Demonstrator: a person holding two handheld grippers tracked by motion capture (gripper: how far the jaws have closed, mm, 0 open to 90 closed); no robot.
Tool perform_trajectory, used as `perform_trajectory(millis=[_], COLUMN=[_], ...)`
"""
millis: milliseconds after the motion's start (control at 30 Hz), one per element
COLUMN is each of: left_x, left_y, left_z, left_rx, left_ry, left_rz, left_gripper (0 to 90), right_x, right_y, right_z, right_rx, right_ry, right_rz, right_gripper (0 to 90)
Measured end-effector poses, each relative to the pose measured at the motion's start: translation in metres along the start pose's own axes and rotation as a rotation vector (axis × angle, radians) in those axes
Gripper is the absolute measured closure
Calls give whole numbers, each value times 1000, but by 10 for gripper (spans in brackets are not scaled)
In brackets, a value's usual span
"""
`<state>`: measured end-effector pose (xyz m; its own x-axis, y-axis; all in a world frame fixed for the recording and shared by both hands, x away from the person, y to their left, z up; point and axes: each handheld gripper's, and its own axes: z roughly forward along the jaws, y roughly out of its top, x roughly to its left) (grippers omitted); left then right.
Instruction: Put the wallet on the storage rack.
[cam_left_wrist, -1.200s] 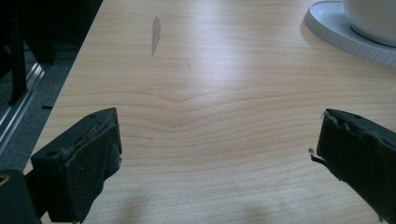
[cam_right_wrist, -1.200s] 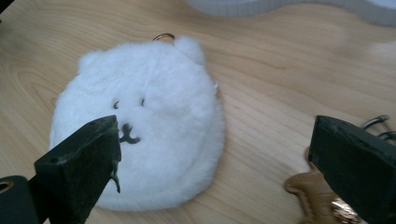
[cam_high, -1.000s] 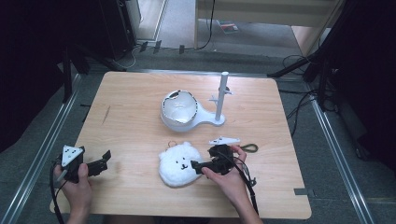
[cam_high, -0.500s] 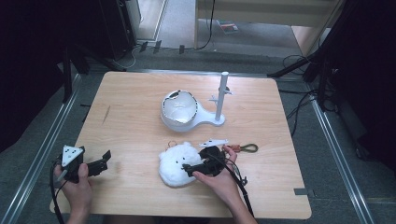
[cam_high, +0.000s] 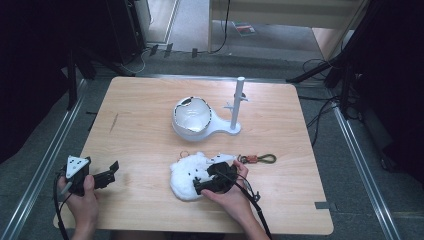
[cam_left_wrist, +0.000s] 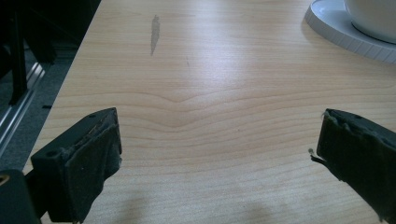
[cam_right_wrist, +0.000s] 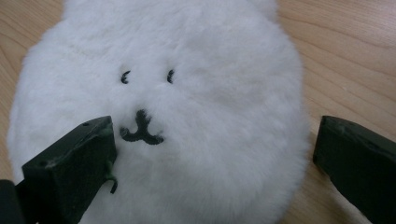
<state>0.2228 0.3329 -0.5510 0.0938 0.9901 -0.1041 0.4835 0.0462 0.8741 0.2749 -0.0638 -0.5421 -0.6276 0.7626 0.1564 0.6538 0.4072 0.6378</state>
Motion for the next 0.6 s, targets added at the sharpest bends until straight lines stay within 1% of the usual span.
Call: perform_trajectory(millis=[33, 100, 167, 200, 333, 433, 500, 567, 600], left_x=[0, 0, 0, 0, 0, 0, 0, 0, 0], left_y=[0, 0, 0, 0, 0, 0, 0, 0, 0], left_z=[0, 0, 0, 0, 0, 0, 0, 0, 0], left_rx=[0, 1, -1, 0, 3, 2, 3, 4, 5], left_ry=[0, 0, 0, 0, -1, -1, -2, -2, -2], left_rz=[0, 0, 0, 1, 4, 1, 2, 0, 1], left_gripper=[6, 6, 5, 5, 5, 6, 6, 5, 5], right_x=[3, 3, 6, 8, 10, 13, 15, 18, 18], right_y=[-1, -1, -1, -2, -2, -2, -3, -3, -3], right_z=[0, 1, 1, 2, 3, 2, 1, 1, 1], right_rx=[2, 3, 4, -4, -1, -6, -13, -13, -13], right_ry=[-18, -21, -42, -61, -75, -81, -84, -86, -86], right_rz=[-7, -8, -11, -21, -23, -30, -37, -41, -41], right_gripper=[0, 1, 4, 7, 25, 76, 139, 171, 171])
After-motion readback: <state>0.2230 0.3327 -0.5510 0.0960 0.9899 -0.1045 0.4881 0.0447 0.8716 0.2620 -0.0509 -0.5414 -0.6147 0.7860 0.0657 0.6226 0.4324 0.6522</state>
